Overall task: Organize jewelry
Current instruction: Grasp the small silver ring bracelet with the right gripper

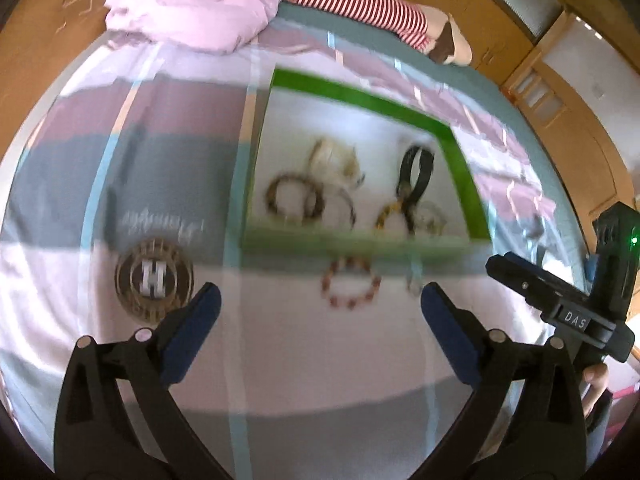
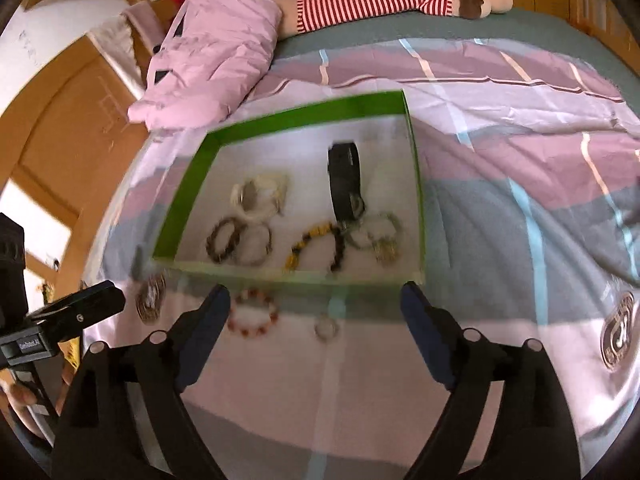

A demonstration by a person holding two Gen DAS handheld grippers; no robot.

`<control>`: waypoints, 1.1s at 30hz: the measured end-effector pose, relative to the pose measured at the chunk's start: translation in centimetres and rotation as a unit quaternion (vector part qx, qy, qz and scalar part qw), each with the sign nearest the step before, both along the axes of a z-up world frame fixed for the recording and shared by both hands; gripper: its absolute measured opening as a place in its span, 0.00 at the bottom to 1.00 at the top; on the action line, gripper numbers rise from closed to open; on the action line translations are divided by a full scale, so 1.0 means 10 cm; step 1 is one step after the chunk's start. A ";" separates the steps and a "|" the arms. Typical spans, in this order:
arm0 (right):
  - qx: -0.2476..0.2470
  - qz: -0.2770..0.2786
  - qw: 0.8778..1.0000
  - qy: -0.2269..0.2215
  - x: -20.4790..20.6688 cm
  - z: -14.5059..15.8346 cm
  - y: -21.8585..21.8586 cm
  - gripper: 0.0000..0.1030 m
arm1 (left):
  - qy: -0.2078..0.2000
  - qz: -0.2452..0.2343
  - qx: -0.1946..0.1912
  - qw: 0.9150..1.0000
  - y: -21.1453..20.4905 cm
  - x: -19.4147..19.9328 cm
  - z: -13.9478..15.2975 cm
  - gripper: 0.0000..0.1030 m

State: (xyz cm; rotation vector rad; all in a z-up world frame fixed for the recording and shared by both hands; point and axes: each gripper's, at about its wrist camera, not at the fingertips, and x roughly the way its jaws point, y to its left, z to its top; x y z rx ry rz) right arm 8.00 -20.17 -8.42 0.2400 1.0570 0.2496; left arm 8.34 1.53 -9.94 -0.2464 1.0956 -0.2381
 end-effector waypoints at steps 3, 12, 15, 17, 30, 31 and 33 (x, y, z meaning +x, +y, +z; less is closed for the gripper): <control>-0.025 0.006 1.000 0.018 -0.17 -0.23 0.03 0.85 | 0.022 0.008 0.017 1.000 0.02 -0.10 -0.22 0.98; -0.068 -0.002 0.997 0.026 -0.15 -0.51 0.13 0.85 | 0.014 0.030 0.032 0.999 0.14 -0.08 -0.33 0.98; -0.064 0.005 0.997 0.045 -0.07 -0.58 0.16 0.83 | 0.006 0.026 0.041 0.999 0.14 -0.08 -0.32 0.98; -0.053 0.005 0.997 0.054 -0.01 -0.62 0.19 0.80 | 0.007 0.026 0.053 0.998 0.13 -0.06 -0.34 0.98; -0.110 0.029 0.993 0.046 0.09 -0.85 0.49 0.52 | 0.024 0.007 0.060 0.998 0.02 -0.02 -0.51 0.98; -0.114 0.029 0.992 0.044 0.09 -0.86 0.51 0.52 | 0.024 0.005 0.061 0.998 0.01 -0.02 -0.51 0.98; -0.132 0.038 0.990 0.028 0.09 -0.86 0.56 0.28 | 0.022 0.002 0.067 0.998 -0.03 -0.03 -0.52 0.98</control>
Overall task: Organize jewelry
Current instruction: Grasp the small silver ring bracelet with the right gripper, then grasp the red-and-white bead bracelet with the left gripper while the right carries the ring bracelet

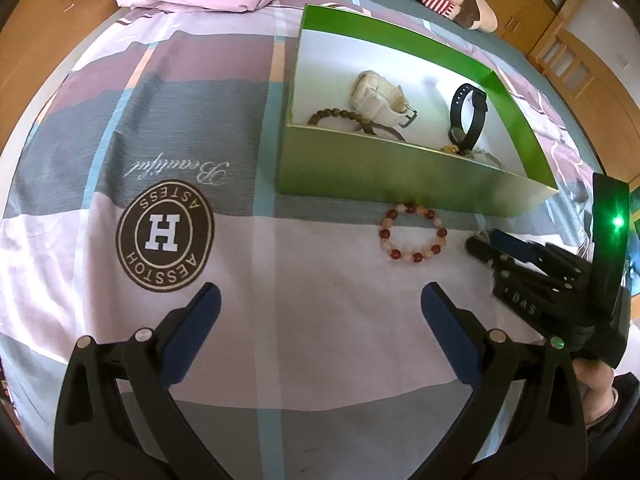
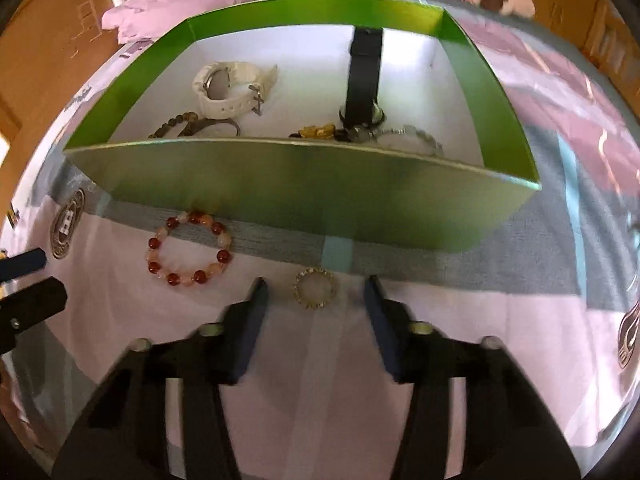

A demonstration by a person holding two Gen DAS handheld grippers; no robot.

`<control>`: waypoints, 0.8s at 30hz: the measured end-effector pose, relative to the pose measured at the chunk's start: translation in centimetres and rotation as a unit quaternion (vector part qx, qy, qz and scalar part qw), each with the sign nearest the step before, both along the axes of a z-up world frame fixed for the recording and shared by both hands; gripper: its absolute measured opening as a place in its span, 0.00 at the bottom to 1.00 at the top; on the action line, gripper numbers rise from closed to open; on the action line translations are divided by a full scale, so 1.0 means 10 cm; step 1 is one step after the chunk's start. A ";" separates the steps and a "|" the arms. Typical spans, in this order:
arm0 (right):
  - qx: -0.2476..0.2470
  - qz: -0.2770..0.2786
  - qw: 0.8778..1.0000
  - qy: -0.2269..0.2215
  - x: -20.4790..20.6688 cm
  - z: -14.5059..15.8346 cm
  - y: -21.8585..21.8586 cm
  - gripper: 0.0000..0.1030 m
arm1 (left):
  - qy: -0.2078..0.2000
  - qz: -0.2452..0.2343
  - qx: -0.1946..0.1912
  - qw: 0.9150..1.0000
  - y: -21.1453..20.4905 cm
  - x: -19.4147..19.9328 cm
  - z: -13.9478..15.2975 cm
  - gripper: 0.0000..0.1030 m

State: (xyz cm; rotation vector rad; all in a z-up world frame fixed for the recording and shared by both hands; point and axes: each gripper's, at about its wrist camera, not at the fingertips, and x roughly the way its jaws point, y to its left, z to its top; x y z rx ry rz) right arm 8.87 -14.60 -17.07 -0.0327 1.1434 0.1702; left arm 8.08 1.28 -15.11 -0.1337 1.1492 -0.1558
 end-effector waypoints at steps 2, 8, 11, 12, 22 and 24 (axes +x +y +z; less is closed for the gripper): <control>-0.009 0.020 1.000 -0.007 0.00 0.01 0.05 0.21 | -0.004 -0.001 0.008 1.000 -0.02 0.00 0.00 0.98; 0.025 0.004 1.000 -0.013 -0.08 0.19 -0.19 0.21 | -0.007 0.005 0.010 1.000 -0.04 0.05 -0.03 0.98; 0.041 -0.011 0.999 -0.031 -0.17 0.42 -0.38 0.21 | -0.004 0.004 0.008 1.000 -0.10 0.15 -0.04 0.98; 0.047 -0.016 0.998 -0.035 -0.21 0.48 -0.43 0.21 | -0.004 0.001 0.010 1.000 -0.14 0.20 -0.05 0.98; 0.066 -0.028 0.996 -0.045 -0.26 0.65 -0.56 0.20 | 0.040 -0.056 0.067 0.995 -0.74 0.55 -0.33 0.47; 0.064 -0.022 0.997 -0.042 -0.28 0.63 -0.57 0.20 | 0.023 -0.063 0.089 0.994 -0.81 0.56 -0.35 0.47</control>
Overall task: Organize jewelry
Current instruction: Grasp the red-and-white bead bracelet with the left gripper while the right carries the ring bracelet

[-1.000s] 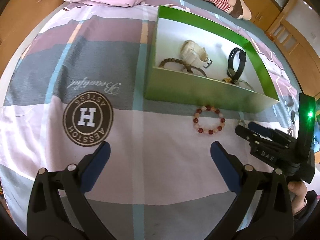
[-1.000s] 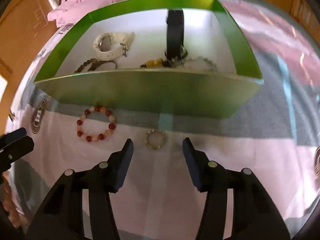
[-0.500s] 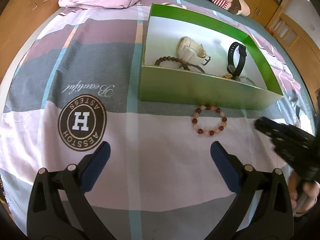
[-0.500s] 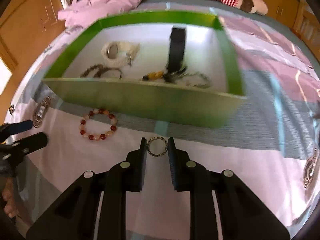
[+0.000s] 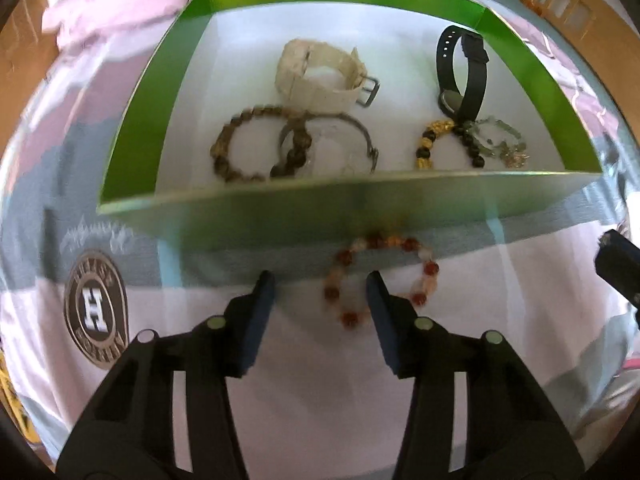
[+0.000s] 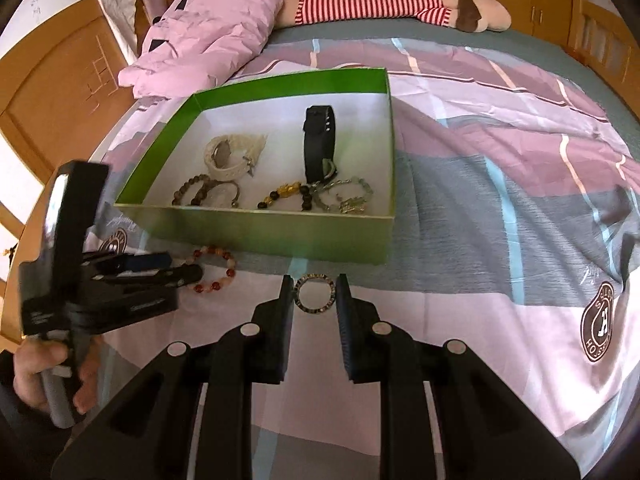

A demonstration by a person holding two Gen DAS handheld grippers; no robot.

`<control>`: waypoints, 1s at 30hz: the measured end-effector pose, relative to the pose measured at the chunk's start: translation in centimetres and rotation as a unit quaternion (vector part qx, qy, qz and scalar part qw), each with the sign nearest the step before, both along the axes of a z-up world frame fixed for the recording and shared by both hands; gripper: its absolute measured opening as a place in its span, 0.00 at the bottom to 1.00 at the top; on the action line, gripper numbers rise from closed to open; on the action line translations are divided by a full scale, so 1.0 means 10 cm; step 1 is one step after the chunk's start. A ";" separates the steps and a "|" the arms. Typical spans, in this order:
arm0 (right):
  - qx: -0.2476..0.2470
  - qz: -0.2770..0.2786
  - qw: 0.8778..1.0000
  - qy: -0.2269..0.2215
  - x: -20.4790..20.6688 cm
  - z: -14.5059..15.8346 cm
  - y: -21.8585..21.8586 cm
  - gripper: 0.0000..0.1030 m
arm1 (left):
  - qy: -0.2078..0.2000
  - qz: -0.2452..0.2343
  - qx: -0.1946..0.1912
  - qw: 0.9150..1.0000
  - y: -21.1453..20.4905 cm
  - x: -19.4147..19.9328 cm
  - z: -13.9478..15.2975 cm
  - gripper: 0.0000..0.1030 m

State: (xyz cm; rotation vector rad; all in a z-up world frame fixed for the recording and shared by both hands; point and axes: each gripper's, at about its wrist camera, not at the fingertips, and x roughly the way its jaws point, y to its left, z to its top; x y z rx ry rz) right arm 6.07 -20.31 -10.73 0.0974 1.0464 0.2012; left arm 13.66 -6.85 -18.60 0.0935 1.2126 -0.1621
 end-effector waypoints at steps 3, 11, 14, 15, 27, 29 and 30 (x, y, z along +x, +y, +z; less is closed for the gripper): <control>-0.001 0.003 1.000 0.003 0.01 -0.02 0.02 0.20 | -0.018 -0.008 0.015 1.000 -0.05 0.00 -0.01 0.41; -0.005 0.004 1.000 0.001 0.00 0.00 0.03 0.20 | -0.010 0.020 -0.020 1.000 0.16 0.03 0.05 0.07; -0.004 0.001 1.000 0.003 0.01 -0.01 0.02 0.20 | -0.016 0.016 -0.023 0.999 0.18 -0.02 0.11 0.07; -0.004 0.000 1.000 0.004 0.01 -0.01 0.02 0.20 | -0.019 0.014 -0.027 0.999 0.19 -0.04 0.14 0.07; -0.011 0.008 1.000 -0.009 -0.01 0.02 0.06 0.20 | -0.054 -0.005 -0.058 0.997 0.21 -0.19 0.52 0.07; -0.012 0.008 1.000 -0.008 -0.02 0.01 0.07 0.20 | -0.052 -0.003 -0.061 0.997 0.18 -0.25 0.52 0.07; -0.013 0.008 1.000 -0.008 -0.01 0.02 0.08 0.20 | -0.050 0.001 -0.067 0.996 0.18 -0.27 0.54 0.07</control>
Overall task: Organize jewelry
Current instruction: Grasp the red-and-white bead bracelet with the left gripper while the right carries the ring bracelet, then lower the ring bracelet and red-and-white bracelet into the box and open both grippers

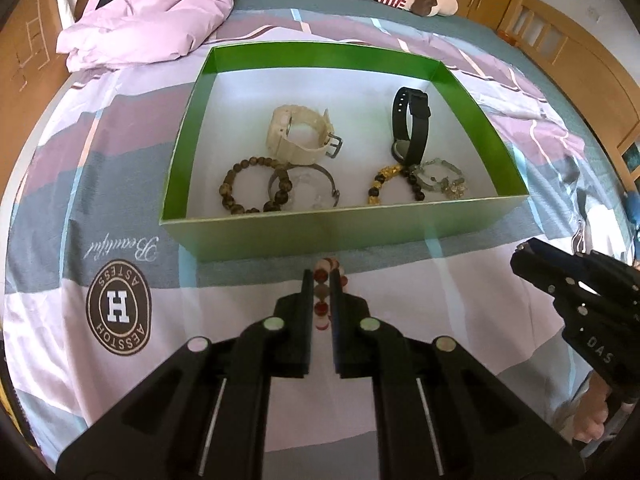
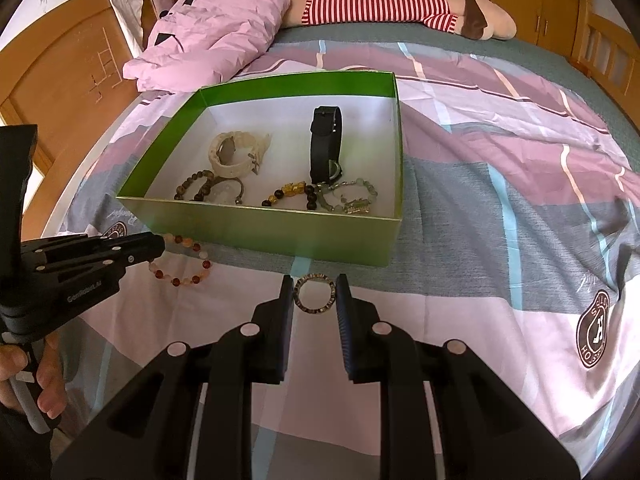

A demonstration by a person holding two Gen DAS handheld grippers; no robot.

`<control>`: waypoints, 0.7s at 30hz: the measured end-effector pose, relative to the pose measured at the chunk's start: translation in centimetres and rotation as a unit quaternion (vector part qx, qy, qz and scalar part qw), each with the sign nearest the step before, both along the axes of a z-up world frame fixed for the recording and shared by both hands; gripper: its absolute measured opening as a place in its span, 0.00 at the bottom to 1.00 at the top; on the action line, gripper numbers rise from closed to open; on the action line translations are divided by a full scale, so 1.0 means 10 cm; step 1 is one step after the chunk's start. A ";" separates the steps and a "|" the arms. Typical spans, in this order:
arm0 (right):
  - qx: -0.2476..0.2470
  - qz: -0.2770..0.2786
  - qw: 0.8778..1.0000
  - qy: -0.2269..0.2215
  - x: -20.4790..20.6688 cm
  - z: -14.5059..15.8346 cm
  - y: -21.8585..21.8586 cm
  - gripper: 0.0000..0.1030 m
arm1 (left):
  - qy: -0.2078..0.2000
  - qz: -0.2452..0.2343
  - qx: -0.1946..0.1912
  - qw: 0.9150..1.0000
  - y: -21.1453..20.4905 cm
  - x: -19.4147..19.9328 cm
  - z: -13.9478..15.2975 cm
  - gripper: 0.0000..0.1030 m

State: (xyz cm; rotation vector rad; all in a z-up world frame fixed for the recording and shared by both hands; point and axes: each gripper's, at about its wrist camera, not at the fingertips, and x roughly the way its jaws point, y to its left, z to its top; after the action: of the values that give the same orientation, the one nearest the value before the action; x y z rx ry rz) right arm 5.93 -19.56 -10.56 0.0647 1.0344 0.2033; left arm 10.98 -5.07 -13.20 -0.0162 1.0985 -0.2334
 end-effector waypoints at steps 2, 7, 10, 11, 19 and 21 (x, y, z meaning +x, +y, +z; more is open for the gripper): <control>0.001 0.000 1.000 -0.001 -0.01 0.01 0.00 0.20 | -0.004 -0.001 -0.012 1.000 0.03 -0.03 0.09 0.07; 0.014 0.004 1.000 -0.018 -0.02 0.17 0.02 0.21 | -0.045 -0.001 -0.029 0.999 0.06 -0.06 0.46 0.07; 0.010 0.010 0.999 -0.040 0.02 0.32 0.07 0.21 | -0.064 0.004 -0.036 0.997 0.09 0.02 0.66 0.07; 0.007 0.012 0.999 -0.048 0.06 0.39 0.10 0.21 | -0.070 0.005 -0.037 0.997 0.09 0.05 0.72 0.07; -0.038 0.034 0.995 -0.081 0.50 0.56 0.35 0.20 | -0.082 0.025 -0.054 0.995 0.14 0.47 0.78 0.07; -0.040 0.035 0.996 -0.073 0.66 0.49 0.38 0.20 | -0.085 0.023 -0.053 0.995 0.13 0.58 0.76 0.07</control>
State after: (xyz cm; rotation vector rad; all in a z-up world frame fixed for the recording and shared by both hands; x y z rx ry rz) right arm 12.49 -15.76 -5.69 -0.0586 0.8995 0.2267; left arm 16.82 -3.82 -5.56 -0.1148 0.9140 -0.2463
